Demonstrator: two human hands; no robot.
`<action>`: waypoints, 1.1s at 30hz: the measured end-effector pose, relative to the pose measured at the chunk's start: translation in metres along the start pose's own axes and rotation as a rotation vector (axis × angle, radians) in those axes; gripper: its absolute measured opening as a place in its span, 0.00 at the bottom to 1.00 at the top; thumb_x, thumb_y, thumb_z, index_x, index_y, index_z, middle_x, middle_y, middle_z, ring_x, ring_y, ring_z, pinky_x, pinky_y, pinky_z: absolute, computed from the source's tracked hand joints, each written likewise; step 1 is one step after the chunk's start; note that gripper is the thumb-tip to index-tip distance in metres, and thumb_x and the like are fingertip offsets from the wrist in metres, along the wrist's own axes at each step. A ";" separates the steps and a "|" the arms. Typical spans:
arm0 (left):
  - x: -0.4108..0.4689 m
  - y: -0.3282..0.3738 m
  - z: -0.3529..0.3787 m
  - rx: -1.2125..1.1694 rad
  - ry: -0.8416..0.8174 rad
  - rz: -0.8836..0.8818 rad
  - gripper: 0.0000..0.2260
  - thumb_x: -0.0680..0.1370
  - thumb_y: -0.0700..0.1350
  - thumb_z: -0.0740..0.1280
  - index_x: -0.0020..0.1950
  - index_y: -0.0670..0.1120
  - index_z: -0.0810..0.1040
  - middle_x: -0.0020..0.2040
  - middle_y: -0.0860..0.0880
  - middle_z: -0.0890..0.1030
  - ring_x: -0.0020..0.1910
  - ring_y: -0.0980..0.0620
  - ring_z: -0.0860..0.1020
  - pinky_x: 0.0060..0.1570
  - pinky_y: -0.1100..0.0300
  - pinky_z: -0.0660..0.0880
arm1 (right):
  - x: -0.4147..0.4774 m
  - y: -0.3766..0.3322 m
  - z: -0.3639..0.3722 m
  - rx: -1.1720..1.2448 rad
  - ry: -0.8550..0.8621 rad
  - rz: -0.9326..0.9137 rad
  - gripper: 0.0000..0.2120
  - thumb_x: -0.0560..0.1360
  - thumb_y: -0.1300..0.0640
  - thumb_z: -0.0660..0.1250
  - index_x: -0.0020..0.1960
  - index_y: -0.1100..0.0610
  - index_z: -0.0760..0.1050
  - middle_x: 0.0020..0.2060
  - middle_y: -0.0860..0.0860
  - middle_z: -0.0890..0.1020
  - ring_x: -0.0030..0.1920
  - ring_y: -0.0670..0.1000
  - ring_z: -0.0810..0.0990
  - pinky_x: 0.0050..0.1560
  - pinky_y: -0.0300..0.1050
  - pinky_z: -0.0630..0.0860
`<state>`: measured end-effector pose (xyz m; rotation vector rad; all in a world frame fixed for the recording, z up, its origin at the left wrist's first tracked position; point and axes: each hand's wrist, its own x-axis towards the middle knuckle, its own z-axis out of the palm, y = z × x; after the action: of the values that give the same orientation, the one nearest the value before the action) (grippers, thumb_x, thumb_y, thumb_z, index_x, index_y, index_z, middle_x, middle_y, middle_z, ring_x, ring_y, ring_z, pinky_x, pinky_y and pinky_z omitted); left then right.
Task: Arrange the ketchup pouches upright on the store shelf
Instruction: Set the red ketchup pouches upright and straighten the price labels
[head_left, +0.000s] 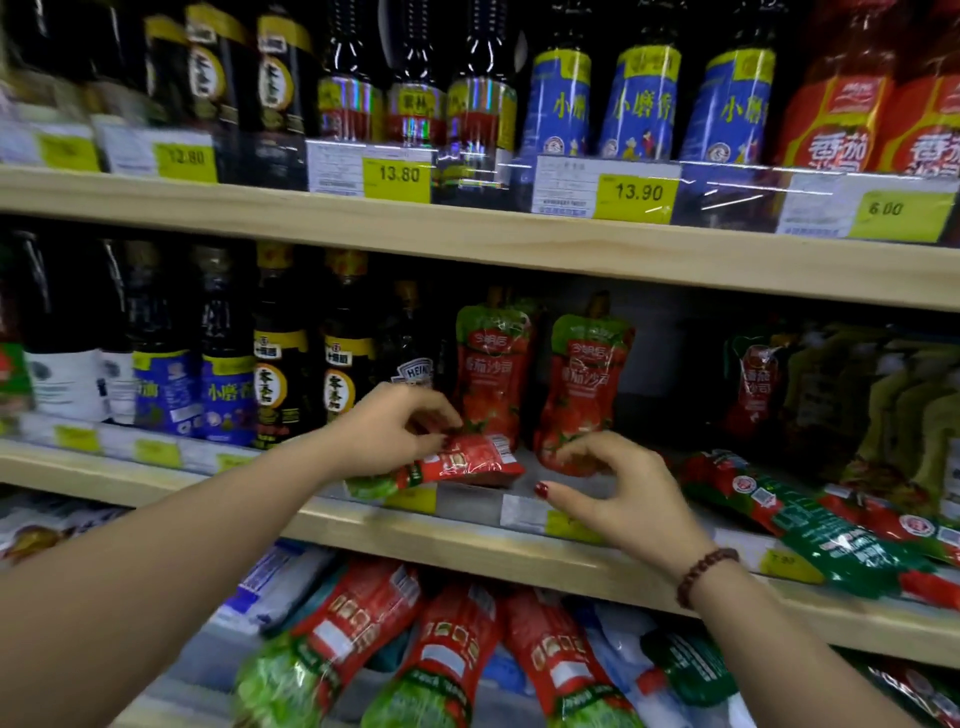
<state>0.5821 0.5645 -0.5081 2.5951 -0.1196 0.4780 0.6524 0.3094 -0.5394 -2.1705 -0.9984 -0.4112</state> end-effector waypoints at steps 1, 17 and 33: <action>-0.004 -0.004 -0.003 -0.006 0.012 -0.013 0.11 0.74 0.40 0.70 0.54 0.50 0.81 0.50 0.54 0.81 0.50 0.58 0.78 0.50 0.67 0.74 | 0.007 -0.010 0.007 -0.004 -0.023 -0.046 0.16 0.65 0.40 0.71 0.50 0.44 0.77 0.46 0.39 0.79 0.48 0.41 0.77 0.48 0.39 0.74; -0.034 -0.026 -0.027 -0.307 -0.070 -0.284 0.05 0.75 0.41 0.69 0.47 0.50 0.84 0.45 0.47 0.83 0.41 0.48 0.80 0.40 0.59 0.78 | 0.039 -0.069 0.095 -0.164 -0.053 -0.157 0.19 0.67 0.55 0.68 0.58 0.48 0.76 0.53 0.47 0.80 0.56 0.51 0.75 0.61 0.49 0.66; 0.001 0.009 0.016 -0.794 -0.064 -0.226 0.22 0.73 0.37 0.70 0.65 0.48 0.70 0.61 0.46 0.76 0.60 0.52 0.75 0.57 0.60 0.74 | 0.048 -0.015 0.022 0.800 0.038 0.268 0.03 0.73 0.58 0.68 0.42 0.52 0.81 0.39 0.46 0.86 0.43 0.47 0.84 0.40 0.39 0.80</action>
<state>0.5864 0.5494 -0.5165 1.8139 -0.0250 0.2007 0.6718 0.3577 -0.5220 -1.5206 -0.6704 0.0790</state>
